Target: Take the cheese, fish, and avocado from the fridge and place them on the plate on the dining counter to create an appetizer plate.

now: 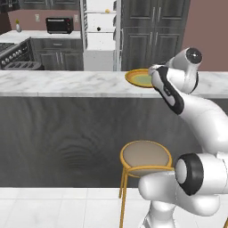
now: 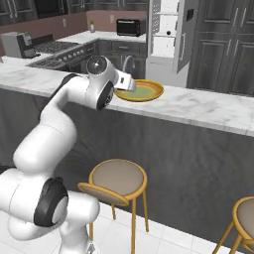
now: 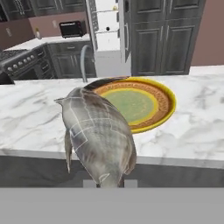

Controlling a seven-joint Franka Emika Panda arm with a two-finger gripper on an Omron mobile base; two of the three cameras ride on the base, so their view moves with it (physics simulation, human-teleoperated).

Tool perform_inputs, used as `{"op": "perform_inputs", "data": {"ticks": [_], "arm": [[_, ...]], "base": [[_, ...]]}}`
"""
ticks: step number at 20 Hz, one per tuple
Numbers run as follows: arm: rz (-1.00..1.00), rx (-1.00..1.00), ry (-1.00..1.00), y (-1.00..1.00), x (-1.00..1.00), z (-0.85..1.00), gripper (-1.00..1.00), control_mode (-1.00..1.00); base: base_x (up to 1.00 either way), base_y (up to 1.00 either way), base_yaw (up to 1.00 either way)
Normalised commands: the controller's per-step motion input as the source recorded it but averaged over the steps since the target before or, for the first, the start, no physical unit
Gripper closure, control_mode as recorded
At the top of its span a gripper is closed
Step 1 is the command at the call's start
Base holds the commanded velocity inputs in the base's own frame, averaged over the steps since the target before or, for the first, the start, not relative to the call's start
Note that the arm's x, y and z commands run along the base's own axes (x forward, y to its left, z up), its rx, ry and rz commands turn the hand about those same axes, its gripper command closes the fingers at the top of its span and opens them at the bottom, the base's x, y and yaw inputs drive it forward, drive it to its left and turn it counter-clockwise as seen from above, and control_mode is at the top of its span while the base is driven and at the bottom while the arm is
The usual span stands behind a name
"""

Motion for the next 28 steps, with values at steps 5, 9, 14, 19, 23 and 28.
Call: {"op": "perform_inputs", "data": {"ticks": [5, 9, 14, 19, 23, 28], "arm": [[0.0, 0.01, 0.01, -0.03, 0.85, -0.14, 1.0, -1.0], [0.0, 0.0, 0.03, 0.0, 0.64, -0.19, 1.0, -1.0], [0.0, 0.0, 0.1, -0.03, 0.52, -0.2, 1.0, -1.0], [0.0, 0.0, 0.14, -0.16, 0.45, -0.18, 1.0, -1.0], [0.0, 0.0, 0.14, -0.26, 0.6, -0.16, 1.0, -1.0], [0.0, 0.0, 0.11, -0.14, 0.44, -0.32, 1.0, -1.0]], "base": [[0.0, 0.0, 0.0], [0.0, 0.0, 0.0], [0.0, 0.0, 0.0], [0.0, 0.0, 0.0], [0.0, 0.0, 0.0], [0.0, 0.0, 0.0]]}}
